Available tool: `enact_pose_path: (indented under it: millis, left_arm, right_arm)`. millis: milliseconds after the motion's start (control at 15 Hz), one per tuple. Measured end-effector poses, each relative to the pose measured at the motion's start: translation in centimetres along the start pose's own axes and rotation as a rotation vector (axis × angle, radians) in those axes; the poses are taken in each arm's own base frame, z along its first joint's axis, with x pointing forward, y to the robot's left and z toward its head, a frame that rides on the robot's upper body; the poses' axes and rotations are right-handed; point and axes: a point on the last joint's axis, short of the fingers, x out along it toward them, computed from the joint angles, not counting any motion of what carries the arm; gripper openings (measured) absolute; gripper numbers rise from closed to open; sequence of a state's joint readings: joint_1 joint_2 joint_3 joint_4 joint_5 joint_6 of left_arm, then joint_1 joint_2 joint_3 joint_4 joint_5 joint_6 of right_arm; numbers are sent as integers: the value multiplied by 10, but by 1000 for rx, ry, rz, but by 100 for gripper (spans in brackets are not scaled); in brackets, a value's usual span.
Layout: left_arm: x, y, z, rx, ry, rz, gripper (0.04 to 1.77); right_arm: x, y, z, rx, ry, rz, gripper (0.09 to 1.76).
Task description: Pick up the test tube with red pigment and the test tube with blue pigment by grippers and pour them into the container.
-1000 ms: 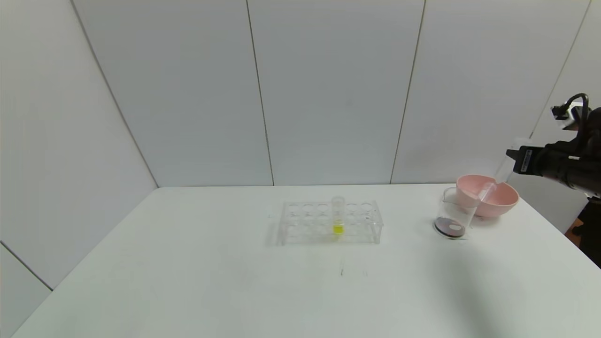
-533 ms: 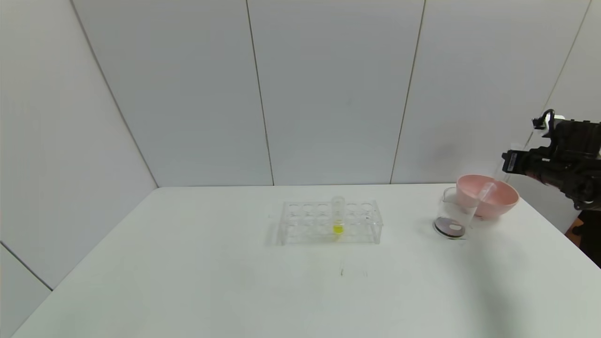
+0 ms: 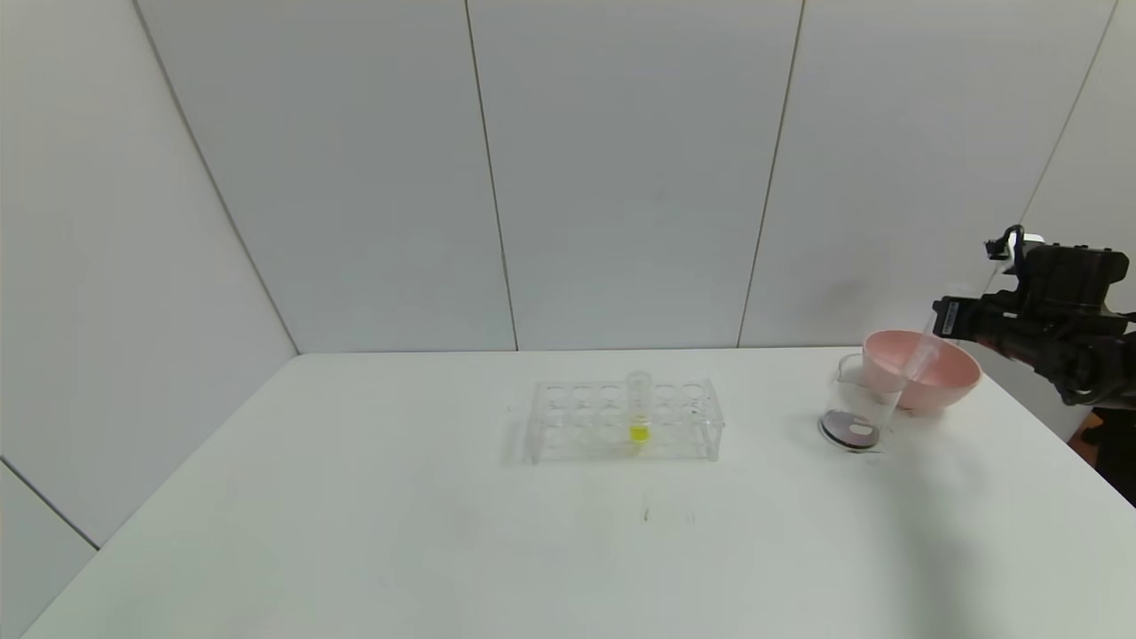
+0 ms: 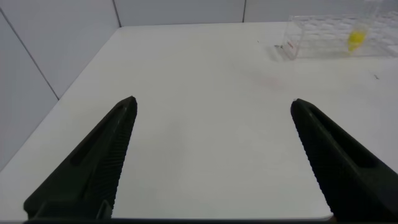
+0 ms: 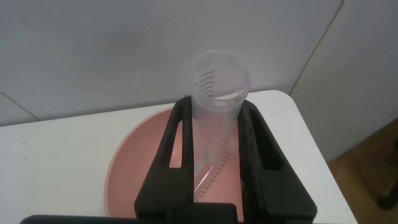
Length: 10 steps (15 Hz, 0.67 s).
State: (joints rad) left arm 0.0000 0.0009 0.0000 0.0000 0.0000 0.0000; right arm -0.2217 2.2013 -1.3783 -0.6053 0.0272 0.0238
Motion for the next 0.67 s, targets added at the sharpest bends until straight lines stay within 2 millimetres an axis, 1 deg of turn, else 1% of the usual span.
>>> enact_pose_path:
  millis: [133,267,400,667]
  left_arm:
    - [0,0,0,0,0,0,176]
    - [0,0,0,0,0,0,176]
    - [0,0,0,0,0,0,176]
    - [0,0,0,0,0,0,176]
  right_arm:
    - [-1,2,-2,-5,3,3,48]
    - [-4,3,-3,-14,9,12,75]
    - [-7,4,-4,-17,8,20,97]
    - [-10,7,-4,-18,8,26,127]
